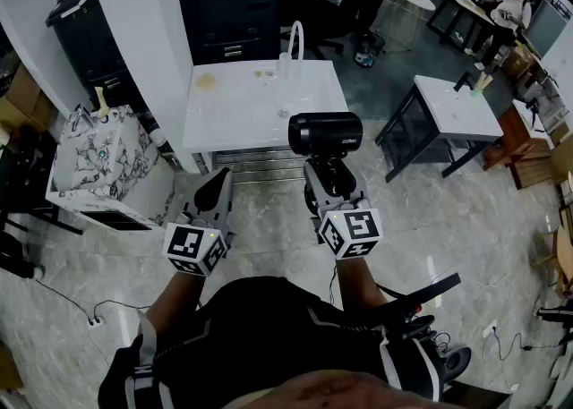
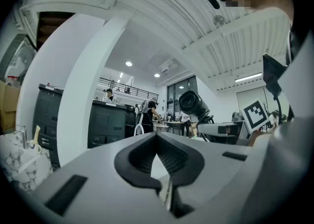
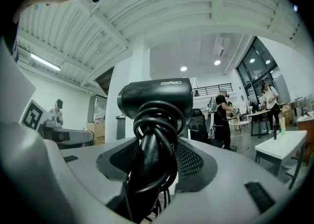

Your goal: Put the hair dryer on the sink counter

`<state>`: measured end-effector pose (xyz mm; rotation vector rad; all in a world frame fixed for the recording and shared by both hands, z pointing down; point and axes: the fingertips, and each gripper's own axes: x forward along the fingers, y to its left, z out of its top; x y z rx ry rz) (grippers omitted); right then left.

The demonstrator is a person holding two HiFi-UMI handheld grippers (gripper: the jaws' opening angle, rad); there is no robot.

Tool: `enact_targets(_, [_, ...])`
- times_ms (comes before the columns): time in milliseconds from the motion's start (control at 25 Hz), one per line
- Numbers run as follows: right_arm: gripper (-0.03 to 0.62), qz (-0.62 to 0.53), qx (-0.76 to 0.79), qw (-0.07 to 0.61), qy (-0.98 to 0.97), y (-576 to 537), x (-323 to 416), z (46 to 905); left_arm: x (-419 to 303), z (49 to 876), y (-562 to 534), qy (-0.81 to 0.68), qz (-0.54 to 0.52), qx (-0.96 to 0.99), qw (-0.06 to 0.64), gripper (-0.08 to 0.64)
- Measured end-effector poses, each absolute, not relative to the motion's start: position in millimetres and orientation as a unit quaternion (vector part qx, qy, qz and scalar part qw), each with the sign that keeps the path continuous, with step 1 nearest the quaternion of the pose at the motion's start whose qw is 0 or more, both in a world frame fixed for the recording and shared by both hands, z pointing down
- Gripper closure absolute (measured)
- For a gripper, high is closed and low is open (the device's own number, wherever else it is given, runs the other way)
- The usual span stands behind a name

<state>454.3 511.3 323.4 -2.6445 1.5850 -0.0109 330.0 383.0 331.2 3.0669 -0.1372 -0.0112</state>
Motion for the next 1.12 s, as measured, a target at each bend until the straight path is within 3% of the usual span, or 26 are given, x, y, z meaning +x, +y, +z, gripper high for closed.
enact_targets(1120, [0.356,0.014,-0.839,0.045,0.542,490,422,305,293,315,376,-0.06,-0.026,0.997,0.036,0.557])
